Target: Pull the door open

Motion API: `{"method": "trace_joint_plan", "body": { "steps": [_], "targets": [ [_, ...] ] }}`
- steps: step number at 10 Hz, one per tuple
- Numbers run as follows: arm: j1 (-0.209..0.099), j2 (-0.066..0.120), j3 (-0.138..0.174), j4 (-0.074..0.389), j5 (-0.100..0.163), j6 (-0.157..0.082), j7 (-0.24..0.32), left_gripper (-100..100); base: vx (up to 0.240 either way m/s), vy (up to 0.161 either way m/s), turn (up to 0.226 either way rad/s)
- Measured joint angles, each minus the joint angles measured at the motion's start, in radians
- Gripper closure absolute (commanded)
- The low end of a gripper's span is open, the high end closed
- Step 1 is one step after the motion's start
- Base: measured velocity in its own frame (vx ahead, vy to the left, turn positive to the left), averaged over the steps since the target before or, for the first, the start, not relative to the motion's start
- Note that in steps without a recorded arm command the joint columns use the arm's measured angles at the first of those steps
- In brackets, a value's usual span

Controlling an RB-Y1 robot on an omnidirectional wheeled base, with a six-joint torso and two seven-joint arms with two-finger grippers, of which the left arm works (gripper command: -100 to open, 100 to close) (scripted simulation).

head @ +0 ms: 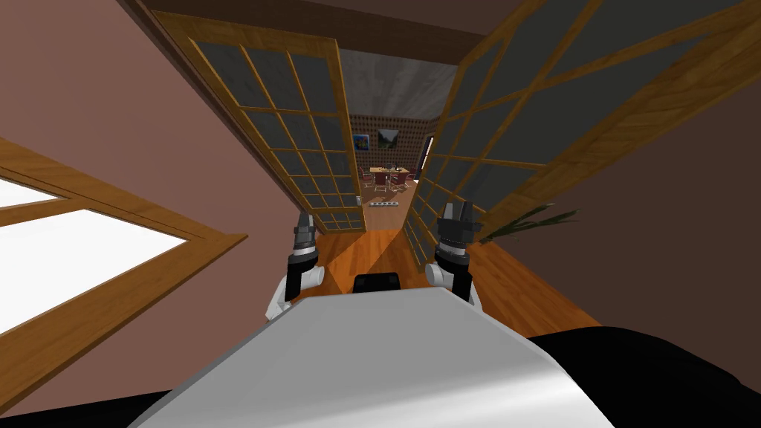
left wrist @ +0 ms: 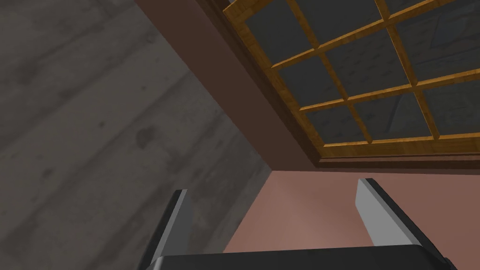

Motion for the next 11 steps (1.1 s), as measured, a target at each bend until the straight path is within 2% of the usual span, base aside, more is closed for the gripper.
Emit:
{"method": "trace_joint_plan", "body": {
  "steps": [3,6,10,11],
  "targets": [
    [-0.011,0.008,0.02,0.057,-0.016,-0.009,-0.053,-100,0.107,-0.007,-0.038],
    [-0.034,0.016,0.042,0.125,-0.033,-0.017,-0.107,-100,0.093,-0.002,-0.039],
    [-0.042,0.019,0.065,0.201,-0.059,-0.032,-0.185,-100,0.106,0.003,-0.038],
    [-0.052,0.02,0.072,0.235,-0.065,-0.042,-0.205,-100,0.097,-0.007,-0.043]
  ]
}}
